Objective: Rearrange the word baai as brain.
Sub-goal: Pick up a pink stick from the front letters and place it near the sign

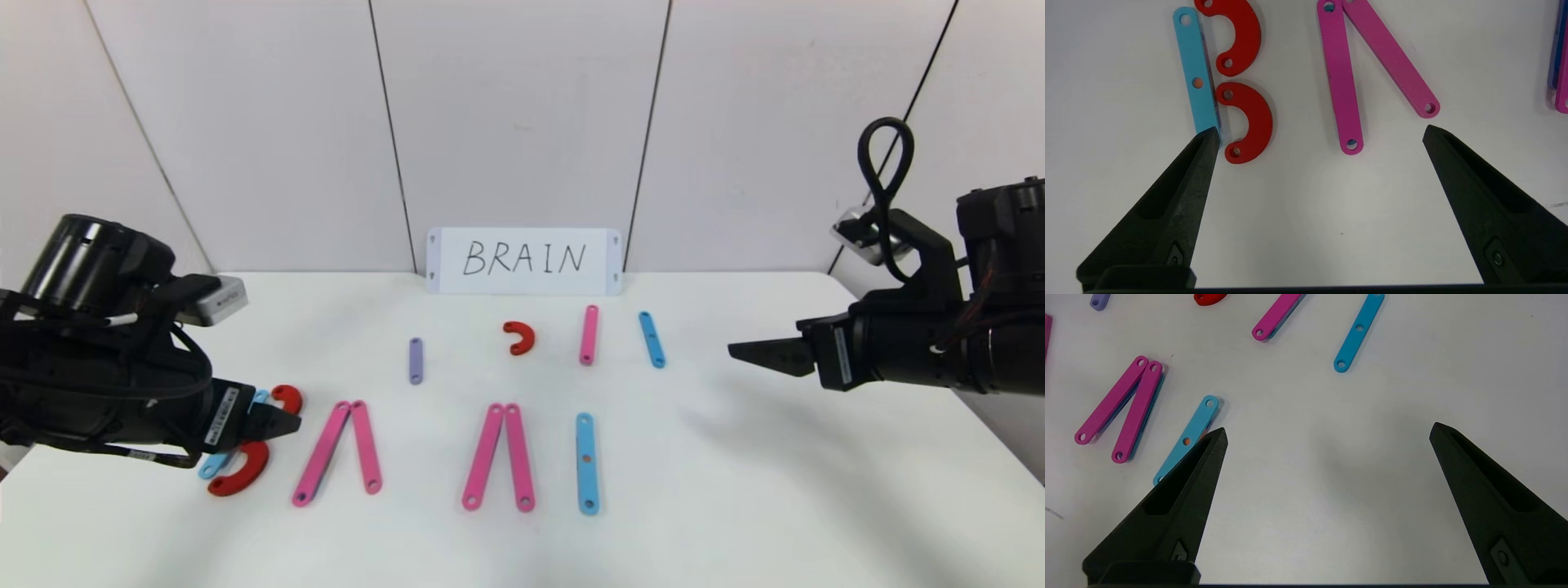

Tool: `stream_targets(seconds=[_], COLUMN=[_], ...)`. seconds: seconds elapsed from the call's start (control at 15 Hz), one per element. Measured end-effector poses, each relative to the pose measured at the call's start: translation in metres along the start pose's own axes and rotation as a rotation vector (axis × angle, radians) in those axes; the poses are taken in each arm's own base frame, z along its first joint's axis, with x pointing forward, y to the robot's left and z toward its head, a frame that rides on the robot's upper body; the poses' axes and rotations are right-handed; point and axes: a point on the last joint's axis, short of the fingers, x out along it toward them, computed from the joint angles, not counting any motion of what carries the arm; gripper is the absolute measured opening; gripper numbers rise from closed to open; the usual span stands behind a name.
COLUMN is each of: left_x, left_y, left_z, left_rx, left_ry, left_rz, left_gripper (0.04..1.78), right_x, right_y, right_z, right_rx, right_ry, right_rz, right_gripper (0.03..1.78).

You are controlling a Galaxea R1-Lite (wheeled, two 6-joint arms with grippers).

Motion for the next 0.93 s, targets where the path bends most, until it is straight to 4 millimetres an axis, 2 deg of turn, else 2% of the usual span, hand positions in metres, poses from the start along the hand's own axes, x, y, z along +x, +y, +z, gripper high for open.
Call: stream_targets(seconds=[0.4,0.93], left_x=[0.031,0.075], left_y=[-0.010,-0.012], left_z=[-0.007,-0.014], left_rx=[0.018,0.016], left_ry=[0.102,0.049], left_rz=[-0.023,-0.023], left_gripper=[1.74,1.74], right_x=[0.003,0.006], right_y=[0.000,-0.001], right_z=[-0.003,-0.006], right_rx=[0.004,0.010], right_ry=[0.014,0.031], right_rz=[0.001,0.005], right_gripper=[1.73,1.73])
